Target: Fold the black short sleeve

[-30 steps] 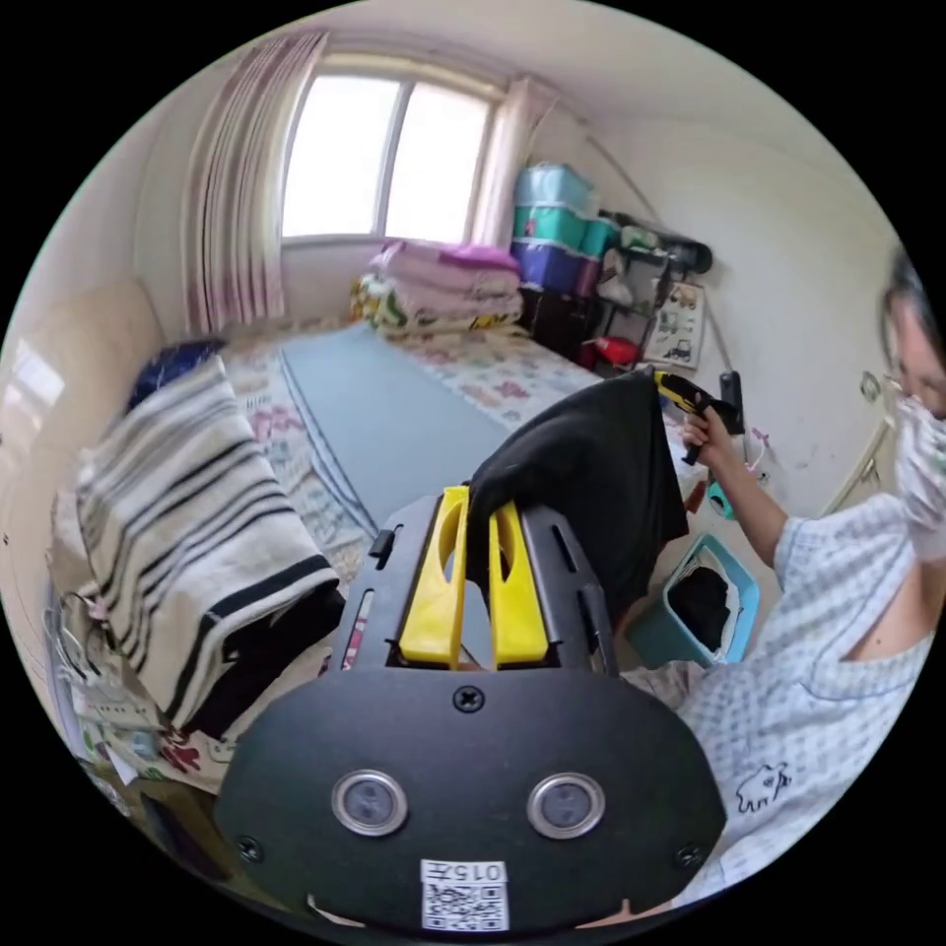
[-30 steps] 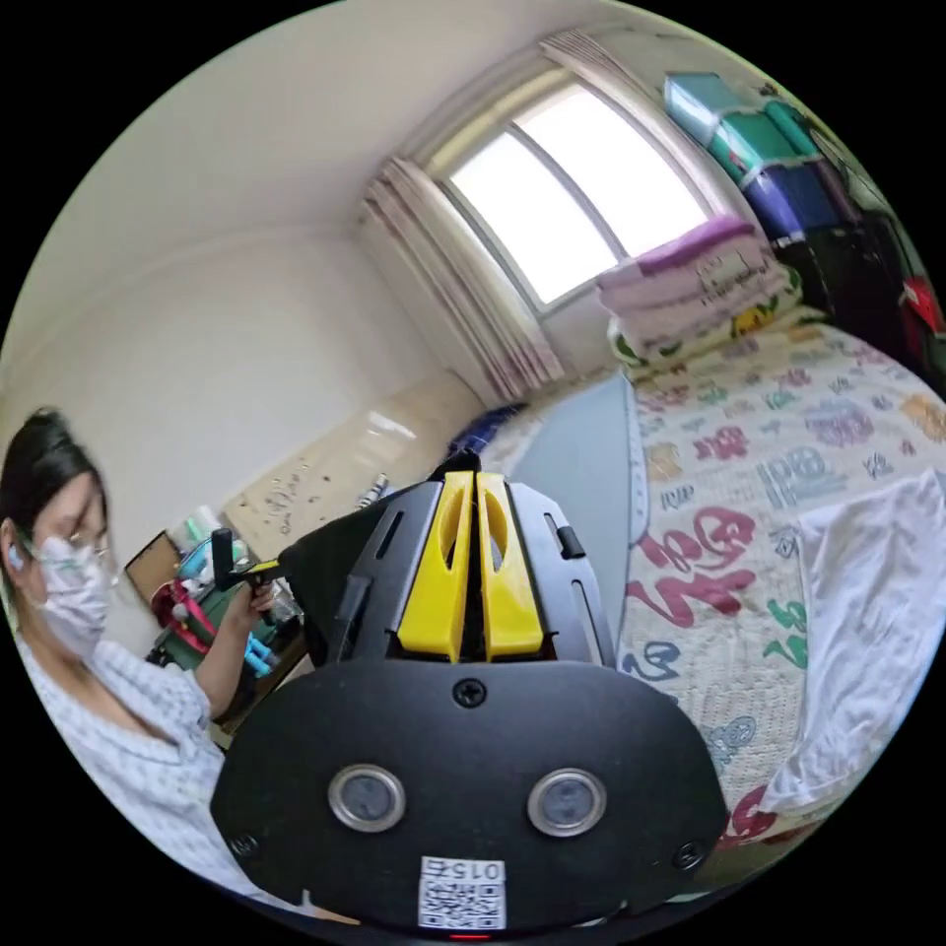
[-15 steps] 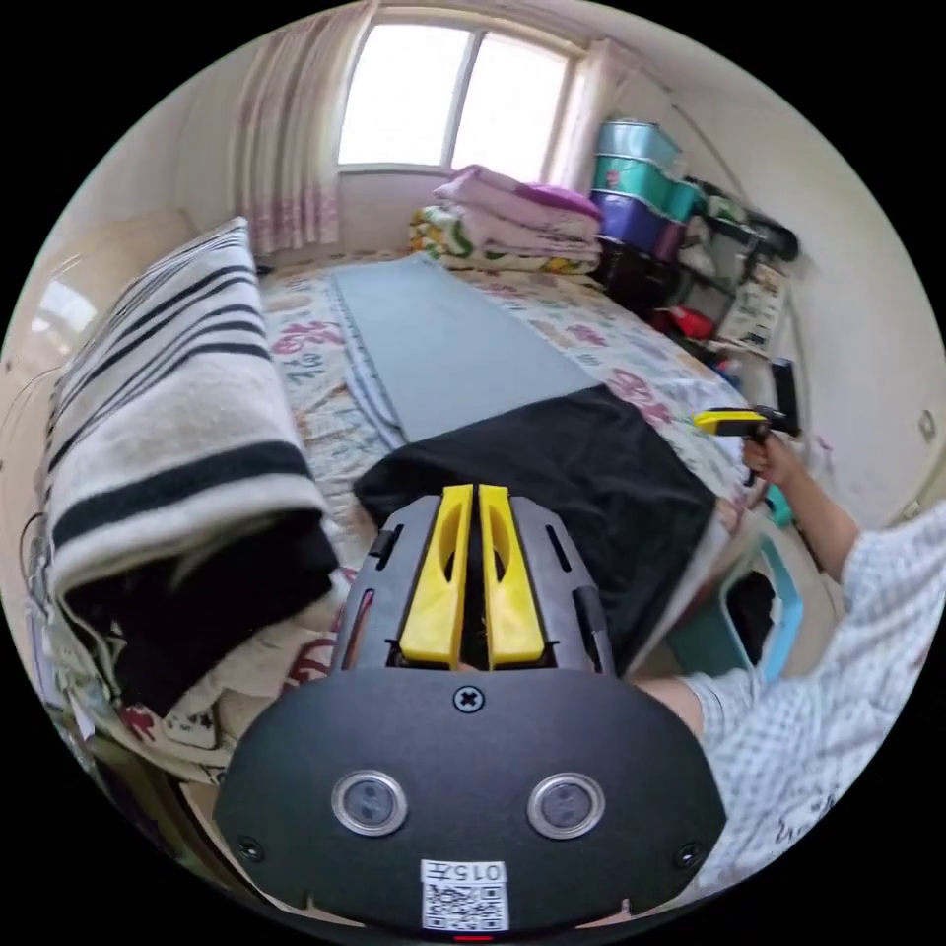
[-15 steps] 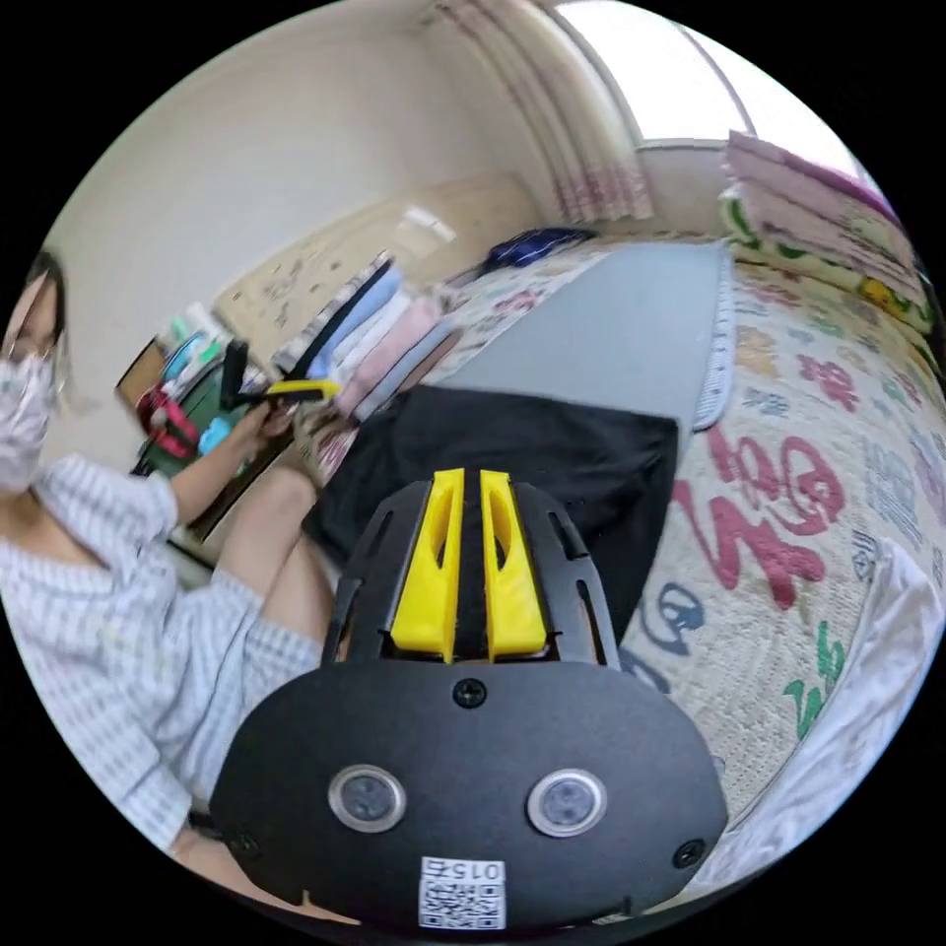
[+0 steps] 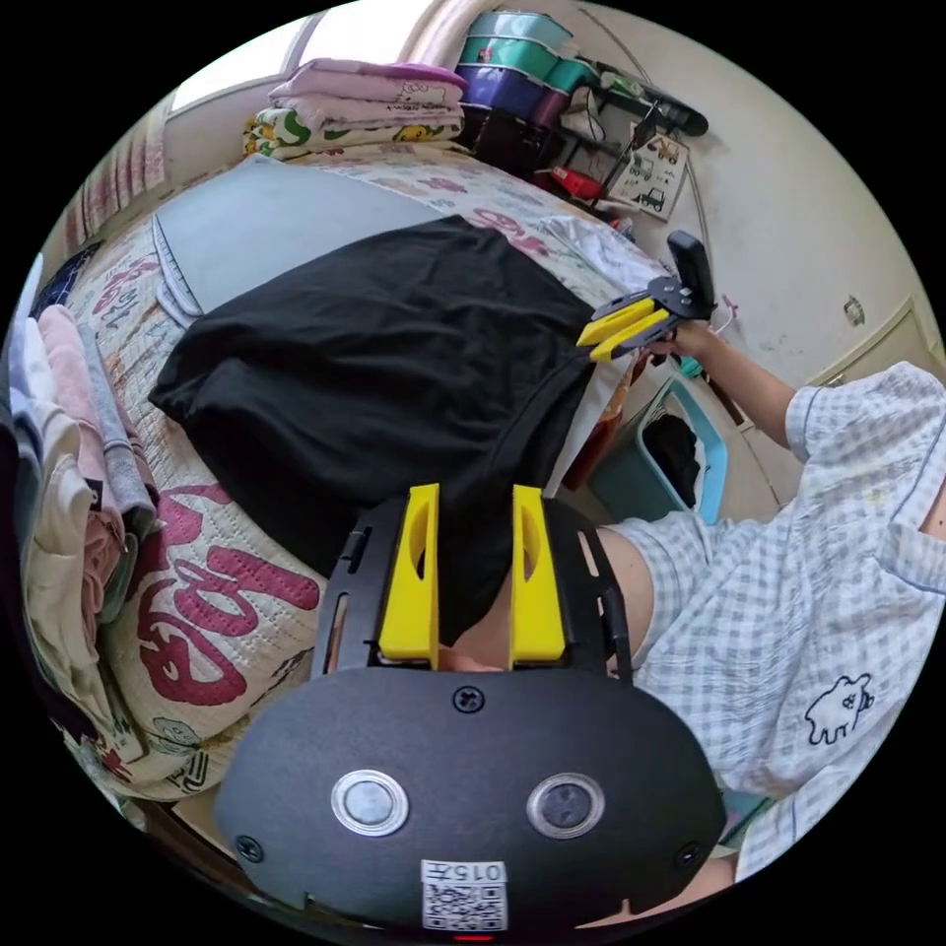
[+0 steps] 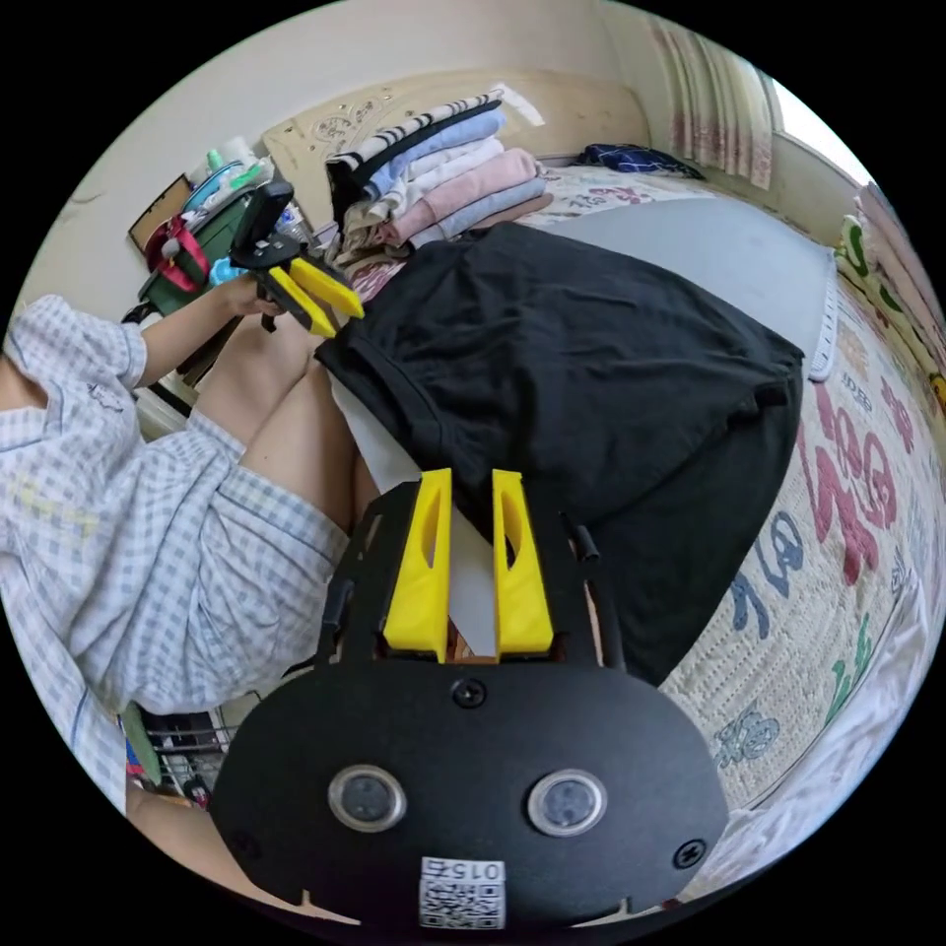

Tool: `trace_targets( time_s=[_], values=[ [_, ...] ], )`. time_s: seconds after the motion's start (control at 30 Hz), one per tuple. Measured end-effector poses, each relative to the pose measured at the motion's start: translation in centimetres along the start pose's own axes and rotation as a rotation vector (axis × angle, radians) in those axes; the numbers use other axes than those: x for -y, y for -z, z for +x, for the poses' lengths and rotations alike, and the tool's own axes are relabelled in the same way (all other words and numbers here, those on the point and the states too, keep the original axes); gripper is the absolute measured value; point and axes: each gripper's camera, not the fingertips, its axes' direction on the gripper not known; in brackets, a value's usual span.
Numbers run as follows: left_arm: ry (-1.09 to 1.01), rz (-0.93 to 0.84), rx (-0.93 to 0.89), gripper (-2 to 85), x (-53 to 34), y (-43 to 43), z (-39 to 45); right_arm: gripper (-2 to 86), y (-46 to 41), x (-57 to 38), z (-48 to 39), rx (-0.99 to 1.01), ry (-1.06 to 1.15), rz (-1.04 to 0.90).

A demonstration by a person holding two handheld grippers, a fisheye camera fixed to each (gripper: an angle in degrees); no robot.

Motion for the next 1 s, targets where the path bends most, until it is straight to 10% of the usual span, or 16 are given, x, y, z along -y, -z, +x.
trace_targets(
  time_s=[0.57,1.0],
  values=[
    [-0.036,0.02,0.012,1.0,-1.9,3.5,0.5,0.0,7.5,-4.2,-5.5,0.127,-0.143,0.078],
    [0.101,0.351,-0.011,0.2,2.0,12.4,-7.0,0.0,19.1,4.6,-0.4,0.138,-0.076,0.172]
  ],
)
